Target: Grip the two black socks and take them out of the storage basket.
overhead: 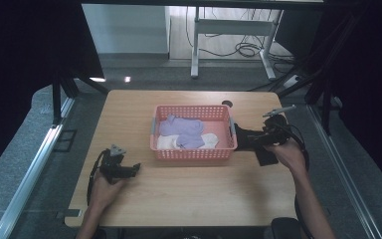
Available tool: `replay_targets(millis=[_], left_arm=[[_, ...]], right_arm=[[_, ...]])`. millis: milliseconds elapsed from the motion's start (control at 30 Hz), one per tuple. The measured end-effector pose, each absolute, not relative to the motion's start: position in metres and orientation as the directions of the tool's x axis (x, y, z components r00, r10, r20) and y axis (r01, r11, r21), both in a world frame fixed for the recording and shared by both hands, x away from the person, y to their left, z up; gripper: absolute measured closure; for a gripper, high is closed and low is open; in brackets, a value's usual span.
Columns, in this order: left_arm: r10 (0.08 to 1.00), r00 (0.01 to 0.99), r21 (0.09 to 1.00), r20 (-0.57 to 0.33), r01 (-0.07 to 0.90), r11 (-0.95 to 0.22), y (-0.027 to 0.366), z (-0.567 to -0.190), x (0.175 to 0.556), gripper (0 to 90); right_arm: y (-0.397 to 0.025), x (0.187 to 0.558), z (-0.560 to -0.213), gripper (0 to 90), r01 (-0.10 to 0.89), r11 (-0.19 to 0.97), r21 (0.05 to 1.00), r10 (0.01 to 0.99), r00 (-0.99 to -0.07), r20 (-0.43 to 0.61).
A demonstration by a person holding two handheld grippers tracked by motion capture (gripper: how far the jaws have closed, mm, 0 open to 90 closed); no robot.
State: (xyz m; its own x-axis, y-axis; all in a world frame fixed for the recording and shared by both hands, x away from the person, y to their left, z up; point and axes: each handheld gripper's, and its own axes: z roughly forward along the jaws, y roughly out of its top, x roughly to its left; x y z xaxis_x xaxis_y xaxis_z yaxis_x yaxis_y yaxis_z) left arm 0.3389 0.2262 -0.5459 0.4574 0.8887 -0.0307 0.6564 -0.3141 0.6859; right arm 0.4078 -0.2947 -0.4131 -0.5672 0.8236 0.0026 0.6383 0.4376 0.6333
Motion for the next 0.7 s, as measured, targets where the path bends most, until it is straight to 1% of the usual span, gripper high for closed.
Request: replay_targets(millis=[267, 367, 600, 700], left_arm=[[0.889, 0.457, 0.684, -0.03, 0.658, -0.315, 0.226, -0.546, 0.339, 12.9], [0.889, 0.457, 0.685, -0.03, 0.657, -0.315, 0.226, -0.546, 0.339, 12.9], [0.889, 0.456, 0.684, -0.029, 0.658, -0.315, 0.226, -0.546, 0.339, 12.9], [0.889, 0.456, 0.684, -0.029, 0.658, -0.315, 0.226, -0.546, 0.339, 13.0]], right_arm=[[-0.281, 0.386, -0.431, 21.1, 0.625, 0.453, 0.636, 0.808, -0.59, 0.005], [-0.275, 0.378, -0.44, 20.6, 0.619, 0.457, 0.639, 0.794, -0.608, 0.021], [-0.256, 0.364, -0.474, 20.2, 0.607, 0.479, 0.634, 0.768, -0.64, 0.032], [-0.249, 0.361, -0.491, 20.2, 0.604, 0.503, 0.619, 0.759, -0.651, 0.02]])
